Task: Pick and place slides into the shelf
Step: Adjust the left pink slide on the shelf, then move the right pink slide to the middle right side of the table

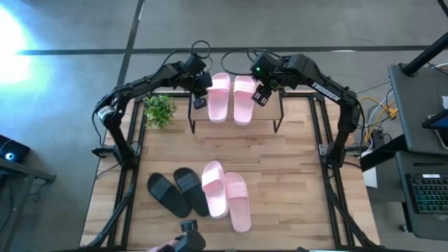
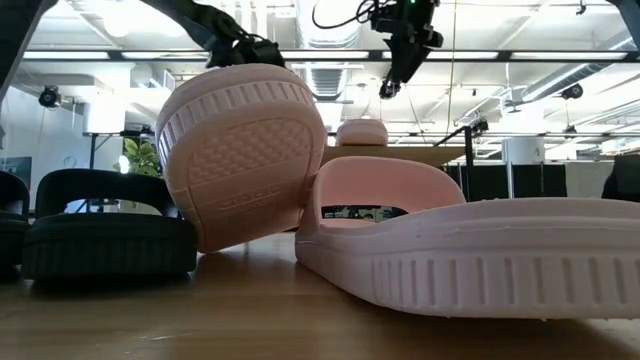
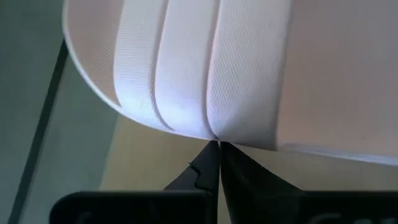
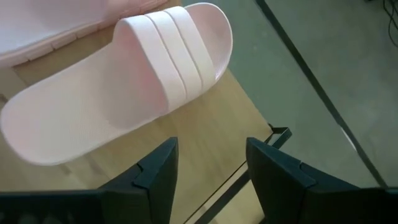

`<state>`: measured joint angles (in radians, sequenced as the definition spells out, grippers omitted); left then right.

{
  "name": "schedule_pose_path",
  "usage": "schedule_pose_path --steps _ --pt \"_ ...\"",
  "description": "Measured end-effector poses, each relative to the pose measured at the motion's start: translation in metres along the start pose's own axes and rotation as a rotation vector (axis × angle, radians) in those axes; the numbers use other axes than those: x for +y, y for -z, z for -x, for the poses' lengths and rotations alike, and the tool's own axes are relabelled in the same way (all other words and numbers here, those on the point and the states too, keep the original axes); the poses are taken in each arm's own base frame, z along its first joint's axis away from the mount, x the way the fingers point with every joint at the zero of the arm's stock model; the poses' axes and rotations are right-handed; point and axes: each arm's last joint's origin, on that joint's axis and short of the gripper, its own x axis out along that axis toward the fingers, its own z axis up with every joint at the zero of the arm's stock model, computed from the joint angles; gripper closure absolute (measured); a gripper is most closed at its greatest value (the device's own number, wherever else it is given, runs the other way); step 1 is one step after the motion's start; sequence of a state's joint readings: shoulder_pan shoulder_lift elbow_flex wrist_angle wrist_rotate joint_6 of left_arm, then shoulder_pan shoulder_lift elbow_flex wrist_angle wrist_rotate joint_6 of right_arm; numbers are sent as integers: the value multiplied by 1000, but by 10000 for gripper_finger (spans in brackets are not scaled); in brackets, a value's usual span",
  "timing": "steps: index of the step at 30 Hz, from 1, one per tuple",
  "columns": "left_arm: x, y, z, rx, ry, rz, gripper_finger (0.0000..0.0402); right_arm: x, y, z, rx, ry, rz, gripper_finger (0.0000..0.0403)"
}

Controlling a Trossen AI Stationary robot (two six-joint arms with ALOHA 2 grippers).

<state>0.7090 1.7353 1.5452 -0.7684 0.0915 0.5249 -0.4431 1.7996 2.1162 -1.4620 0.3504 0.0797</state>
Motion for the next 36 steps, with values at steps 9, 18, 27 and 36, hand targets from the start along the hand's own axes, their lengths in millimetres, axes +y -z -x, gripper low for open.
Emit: schedule_pose_path --steps 9,18,27,36 --pt "0 -8 10 -76 16 -68 402 2 2 -5 22 3 -28 223" --pt "-16 -3 2 -36 116 -81 402 3 7 -12 75 24 -8 225" --pt "-28 2 51 -27 128 -54 402 7 18 -7 147 -56 96 225" --pt "-63 9 155 -268 64 -69 402 38 39 23 -22 -218 295 225"
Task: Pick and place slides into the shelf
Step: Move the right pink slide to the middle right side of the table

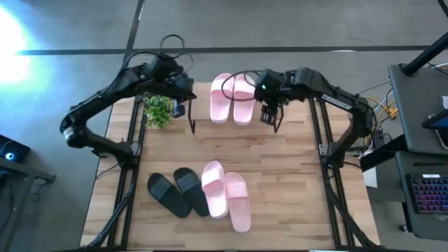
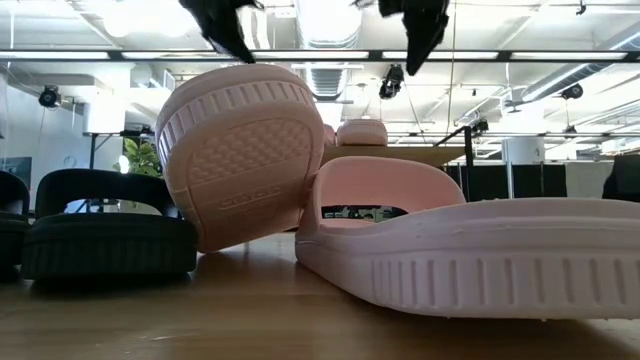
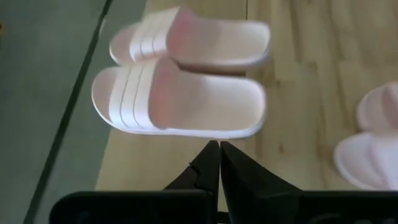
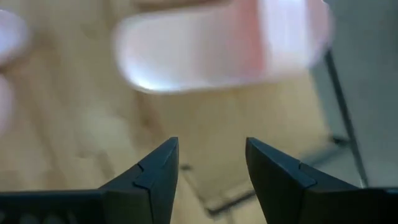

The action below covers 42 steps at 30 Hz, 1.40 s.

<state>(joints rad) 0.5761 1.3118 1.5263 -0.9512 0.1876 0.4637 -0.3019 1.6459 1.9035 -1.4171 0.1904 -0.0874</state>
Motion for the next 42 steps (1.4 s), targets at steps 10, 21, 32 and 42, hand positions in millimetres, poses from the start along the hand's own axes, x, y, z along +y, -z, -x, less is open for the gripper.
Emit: schedule_pose_path --steps 10,21,32,42 --pt "-49 26 24 -28 90 133 402 55 48 -29 -16 -152 93 225" --pt "-134 48 23 10 91 114 402 140 87 -42 -249 -101 240 225" --pt "-170 53 40 -31 202 -4 402 252 98 -58 -166 -155 135 225" --pt "-185 65 36 -17 172 -60 402 324 85 -82 -103 -70 98 225"
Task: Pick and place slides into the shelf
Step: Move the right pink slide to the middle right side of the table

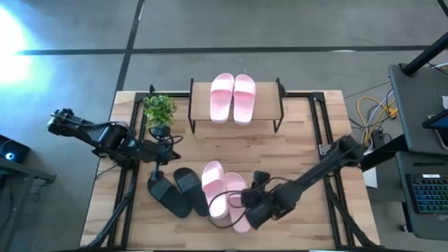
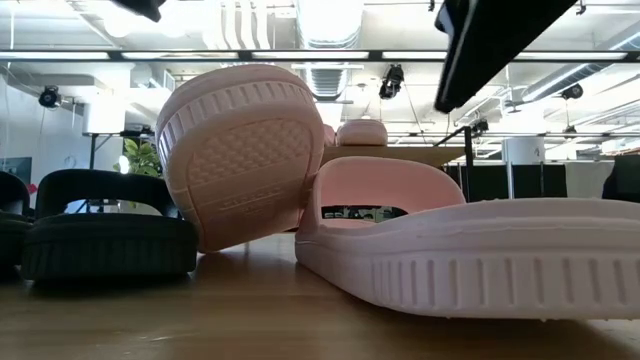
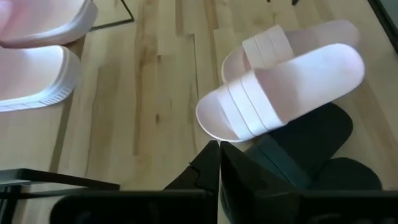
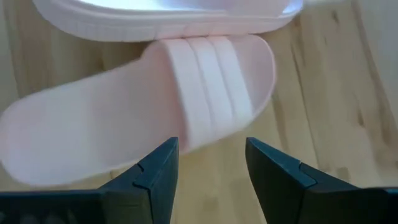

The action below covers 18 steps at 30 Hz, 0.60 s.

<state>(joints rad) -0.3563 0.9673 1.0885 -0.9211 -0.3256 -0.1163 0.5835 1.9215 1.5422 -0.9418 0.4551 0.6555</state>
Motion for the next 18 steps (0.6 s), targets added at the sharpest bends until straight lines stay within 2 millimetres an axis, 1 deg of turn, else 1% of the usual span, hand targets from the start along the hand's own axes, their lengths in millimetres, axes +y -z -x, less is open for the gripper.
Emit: schedule_pose_path --steps 4,9,12,18 --pt "-2 0 0 -3 7 1 402 15 -2 -21 32 19 0 225" --pt "-2 0 1 -6 8 1 402 24 5 -48 74 81 14 225" --pt "-2 0 0 -5 8 1 402 24 6 -55 64 132 -3 225" --pt "-2 0 0 -5 8 2 402 15 2 -58 21 217 -30 225"
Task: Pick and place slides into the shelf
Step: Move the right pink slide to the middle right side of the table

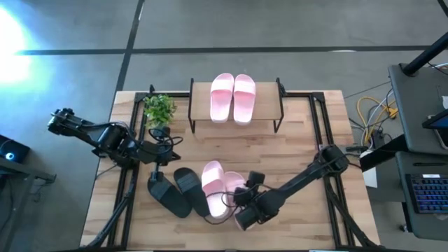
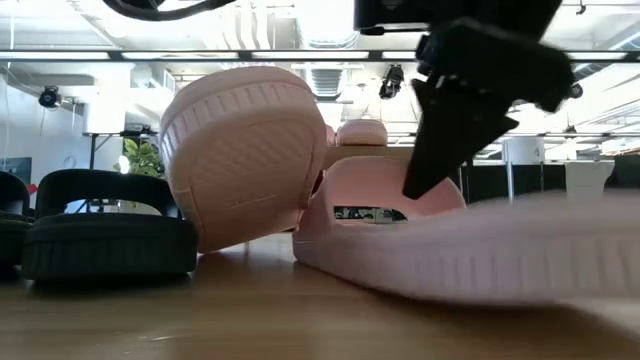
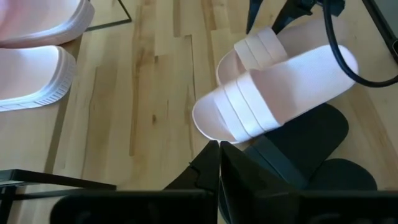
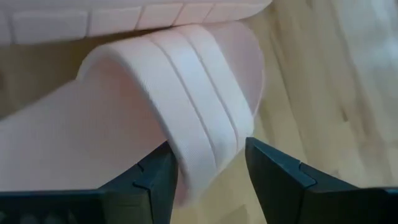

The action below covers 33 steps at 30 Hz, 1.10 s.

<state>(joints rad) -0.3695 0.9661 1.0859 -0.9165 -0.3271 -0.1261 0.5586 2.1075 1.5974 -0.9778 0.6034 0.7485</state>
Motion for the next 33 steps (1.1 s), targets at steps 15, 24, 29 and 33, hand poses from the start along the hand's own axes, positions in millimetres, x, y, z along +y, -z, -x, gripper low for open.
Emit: schedule_pose_path --steps 15,24,29,33 --pt "0 1 -1 3 -4 27 402 -43 -26 -34 66 92 -57 383" --pt "0 1 -1 2 -15 52 402 -85 -6 -27 198 458 -302 393" --pt "1 1 -1 -3 -28 52 402 -92 4 -35 232 522 -318 390" --pt "0 -1 -1 -21 -27 58 402 -103 17 -50 289 577 -264 386"
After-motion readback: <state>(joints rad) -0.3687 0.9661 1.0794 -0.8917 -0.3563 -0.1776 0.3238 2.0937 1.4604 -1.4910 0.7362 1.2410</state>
